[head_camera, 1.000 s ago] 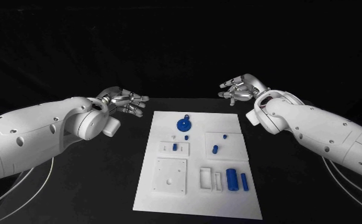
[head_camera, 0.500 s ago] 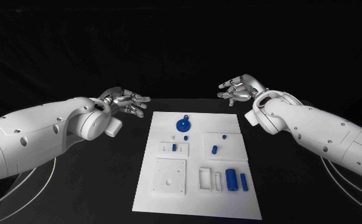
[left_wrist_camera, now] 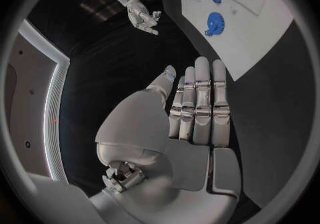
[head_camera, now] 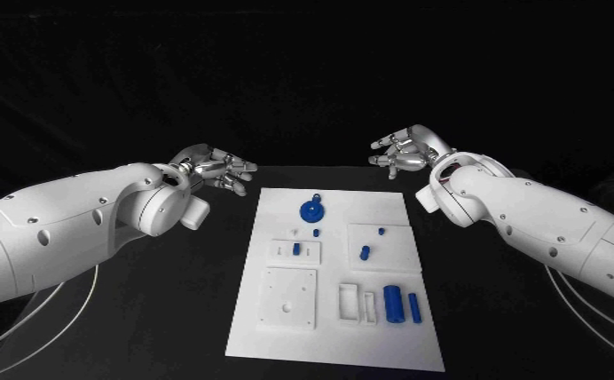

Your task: Assemble the parts on the task board

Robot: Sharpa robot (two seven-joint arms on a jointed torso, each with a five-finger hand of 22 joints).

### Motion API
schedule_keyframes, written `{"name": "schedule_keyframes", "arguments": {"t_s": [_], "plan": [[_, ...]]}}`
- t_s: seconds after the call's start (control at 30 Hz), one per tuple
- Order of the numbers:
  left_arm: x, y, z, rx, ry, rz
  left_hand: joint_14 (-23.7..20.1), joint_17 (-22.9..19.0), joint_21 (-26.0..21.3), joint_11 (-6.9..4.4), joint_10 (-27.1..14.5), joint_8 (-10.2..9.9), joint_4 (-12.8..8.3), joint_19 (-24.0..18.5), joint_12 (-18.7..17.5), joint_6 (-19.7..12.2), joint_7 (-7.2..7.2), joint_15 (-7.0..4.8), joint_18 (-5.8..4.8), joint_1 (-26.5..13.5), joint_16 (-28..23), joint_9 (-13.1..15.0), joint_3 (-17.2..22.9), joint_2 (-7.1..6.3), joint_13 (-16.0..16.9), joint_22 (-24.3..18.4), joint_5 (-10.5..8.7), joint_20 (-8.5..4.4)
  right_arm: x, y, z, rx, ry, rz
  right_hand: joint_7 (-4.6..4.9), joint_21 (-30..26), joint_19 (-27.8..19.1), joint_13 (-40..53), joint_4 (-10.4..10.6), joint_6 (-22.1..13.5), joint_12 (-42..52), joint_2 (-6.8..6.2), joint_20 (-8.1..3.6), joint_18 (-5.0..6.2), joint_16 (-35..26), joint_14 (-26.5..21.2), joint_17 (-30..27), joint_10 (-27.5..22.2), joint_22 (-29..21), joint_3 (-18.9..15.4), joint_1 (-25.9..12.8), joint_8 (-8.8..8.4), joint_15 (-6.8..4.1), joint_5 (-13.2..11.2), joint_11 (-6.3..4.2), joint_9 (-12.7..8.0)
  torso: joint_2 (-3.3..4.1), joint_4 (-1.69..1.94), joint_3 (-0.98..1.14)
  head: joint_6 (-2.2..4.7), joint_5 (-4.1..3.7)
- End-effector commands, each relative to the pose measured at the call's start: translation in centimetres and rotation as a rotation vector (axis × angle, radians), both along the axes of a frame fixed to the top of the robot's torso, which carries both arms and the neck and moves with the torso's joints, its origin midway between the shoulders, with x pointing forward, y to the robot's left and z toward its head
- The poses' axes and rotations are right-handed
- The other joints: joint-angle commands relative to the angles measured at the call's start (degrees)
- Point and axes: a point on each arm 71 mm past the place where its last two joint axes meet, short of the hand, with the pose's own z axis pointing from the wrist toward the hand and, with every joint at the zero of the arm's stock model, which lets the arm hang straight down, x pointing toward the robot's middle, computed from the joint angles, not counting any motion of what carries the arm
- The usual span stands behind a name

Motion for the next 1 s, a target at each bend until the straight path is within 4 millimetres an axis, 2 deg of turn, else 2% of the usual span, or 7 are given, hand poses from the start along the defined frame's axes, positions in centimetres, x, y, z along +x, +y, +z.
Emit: {"name": "schedule_keyframes", "arguments": {"t_s": [0.03,0.2,0.4,0.63,0.77,0.83,1.0], "plan": [[0.0,-0.4,0.1,-0.010,-0.006,-0.026,0.50,0.42,0.80,-0.20,1.12,0.02,0.26,-0.01,0.32,0.34,-0.20,-0.37,-0.01,-0.29,1.04,-0.05,-0.47,-0.13,0.01,0.66,0.16,-0.45,0.0,0.2,0.0,0.001,0.001,0.022,0.25,0.48,0.31,-0.06,-0.40,0.27,-0.31,0.40,-0.12,-0.45,0.19,0.15,0.10,0.46,0.12,0.15,-0.19,-0.10,0.07,-0.25,0.08,0.02,-0.03,0.00,-0.03,-0.04,0.07],[0.1,-0.6,0.1,-0.001,0.003,-0.030,-0.24,1.59,1.81,-0.46,2.01,0.01,1.00,-0.27,0.47,0.34,-0.27,-0.68,-0.33,-0.24,3.93,-0.09,-1.26,-0.07,0.05,2.54,0.14,-0.89,0.0,0.2,0.0,0.000,0.001,0.023,0.23,0.61,0.36,-0.05,-0.47,0.32,-0.28,0.43,-0.15,-0.44,0.30,0.21,0.18,0.51,0.23,0.21,-0.22,-0.09,0.04,-0.26,0.05,0.02,-0.02,0.03,-0.03,-0.08,0.11],[0.3,-0.8,-0.1,0.015,0.019,-0.036,0.96,3.71,3.85,-1.37,4.41,0.02,1.47,0.99,2.15,0.36,-0.50,-1.74,-0.44,-0.45,8.81,-0.13,-1.97,-0.14,0.14,4.68,0.12,-1.85,-0.1,0.2,0.0,-0.001,0.004,0.026,0.20,1.08,0.39,0.05,-0.67,0.43,-0.14,0.47,-0.23,-0.43,0.86,0.27,0.75,0.59,0.75,0.36,-0.42,-0.12,-0.04,-0.28,-0.01,0.01,0.01,0.02,0.00,0.01,0.14],[0.4,-1.5,-0.3,0.044,0.039,-0.065,0.98,7.18,8.64,-2.43,6.62,0.01,2.35,1.46,5.25,0.48,-0.84,-3.07,-0.53,-0.57,17.58,-0.16,-3.39,-0.12,0.25,10.47,0.06,-3.25,-0.1,0.4,-0.2,-0.003,0.018,0.045,0.15,1.64,0.41,0.33,-0.87,0.58,0.17,0.56,-0.35,-0.44,1.39,0.45,1.35,0.70,1.45,0.46,-0.54,-0.09,-0.16,-0.34,-0.10,0.02,0.01,-0.01,0.08,0.07,0.21],[0.0,-2.1,-0.8,0.074,0.054,-0.104,1.04,8.54,11.49,-3.10,7.74,-0.01,2.39,1.46,7.91,0.59,-1.04,-3.70,-0.38,-0.32,21.97,-0.17,-4.09,-0.19,0.89,14.10,0.06,-3.87,-0.4,0.7,-0.7,-0.010,0.040,0.071,-0.25,3.37,1.47,3.09,-1.35,2.16,2.92,0.76,-0.89,-0.41,3.32,1.81,3.13,1.07,3.23,0.59,-0.77,-0.12,-0.73,-0.54,-0.58,0.02,0.00,-0.03,0.08,0.10,0.18],[-0.2,-2.4,-1.0,0.084,0.060,-0.118,0.52,8.74,12.36,-3.07,7.48,-0.01,2.39,0.98,9.10,0.60,-1.08,-3.82,-0.42,-0.30,23.17,-0.19,-4.38,-0.14,1.27,15.50,0.03,-3.99,-0.6,0.8,-0.9,-0.017,0.047,0.081,-0.52,4.09,1.39,5.12,-1.53,3.72,4.43,1.03,-1.06,-0.49,4.07,1.69,4.19,0.29,4.22,0.74,-1.07,-0.49,-0.91,-0.58,-0.69,0.11,0.03,-0.03,0.04,0.09,0.19],[-0.6,-2.6,-1.3,0.096,0.063,-0.134,-0.05,8.25,12.76,-2.98,6.73,-0.01,2.36,0.09,9.85,0.57,-1.01,-3.71,-0.30,-0.12,23.73,-0.18,-4.59,0.04,1.25,16.89,0.01,-3.87,-0.9,0.9,-1.5,-0.030,0.061,0.095,-0.65,5.22,0.73,7.99,-2.24,3.82,5.30,1.28,-1.05,-0.35,4.75,1.62,5.69,-0.12,6.34,1.10,-1.43,-0.08,-0.88,-0.89,-0.86,0.20,-0.04,-0.06,0.07,0.11,0.05]]}}
